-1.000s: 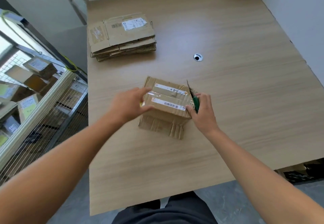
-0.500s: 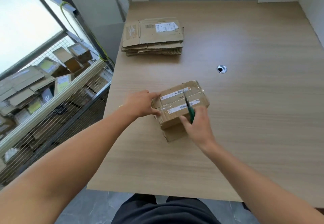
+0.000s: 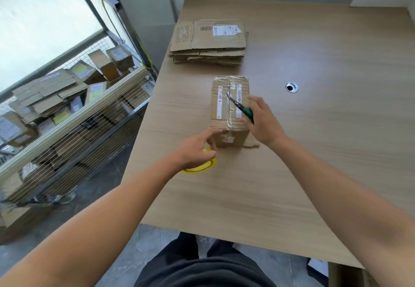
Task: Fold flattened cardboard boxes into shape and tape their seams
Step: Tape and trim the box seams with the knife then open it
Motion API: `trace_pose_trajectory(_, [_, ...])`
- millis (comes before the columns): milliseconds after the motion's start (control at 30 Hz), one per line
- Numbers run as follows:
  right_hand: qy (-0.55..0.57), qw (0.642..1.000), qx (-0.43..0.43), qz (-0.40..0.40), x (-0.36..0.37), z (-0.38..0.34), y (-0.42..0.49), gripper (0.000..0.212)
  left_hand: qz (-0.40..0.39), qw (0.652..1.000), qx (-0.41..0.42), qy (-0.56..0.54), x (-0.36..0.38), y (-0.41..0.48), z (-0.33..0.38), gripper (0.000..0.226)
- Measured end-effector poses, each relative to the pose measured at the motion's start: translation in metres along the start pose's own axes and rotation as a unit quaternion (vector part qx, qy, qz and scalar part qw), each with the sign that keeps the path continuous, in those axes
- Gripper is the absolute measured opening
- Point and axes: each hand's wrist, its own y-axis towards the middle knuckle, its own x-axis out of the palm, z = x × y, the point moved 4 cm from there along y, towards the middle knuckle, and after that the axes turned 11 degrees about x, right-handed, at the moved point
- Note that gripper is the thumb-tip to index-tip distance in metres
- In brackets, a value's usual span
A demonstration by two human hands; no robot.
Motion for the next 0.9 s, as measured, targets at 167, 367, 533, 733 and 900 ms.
trace_pose_trajectory(167, [0.202,0.976,0.08,-0.003,-0.006,-0.018,-0.043,0.018,0.046,0.995,0.01,-0.09,-0.005,0.003,0.007,0.062])
trace_pose_trajectory(367, [0.289,0.941,0.153,-0.085,0.027,-0.036,-0.097,0.015,0.037,0.992,0.046,-0.109,-0.006,0.011,0.025,0.06])
trace_pose_trajectory(533, [0.313,0.93,0.19,-0.036,0.023,-0.041,-0.104,0.021,0.03,0.992,0.067,-0.105,-0.002,0.011,0.033,0.053])
trace_pose_trajectory(733, [0.331,0.922,0.2,-0.032,0.022,-0.044,-0.105,0.018,0.045,0.988,0.104,-0.108,0.001,0.003,0.041,0.048])
trace_pose_trajectory(900, [0.327,0.937,0.118,0.031,0.014,-0.045,-0.104,0.013,0.019,0.995,0.089,-0.047,-0.004,-0.004,0.034,0.046])
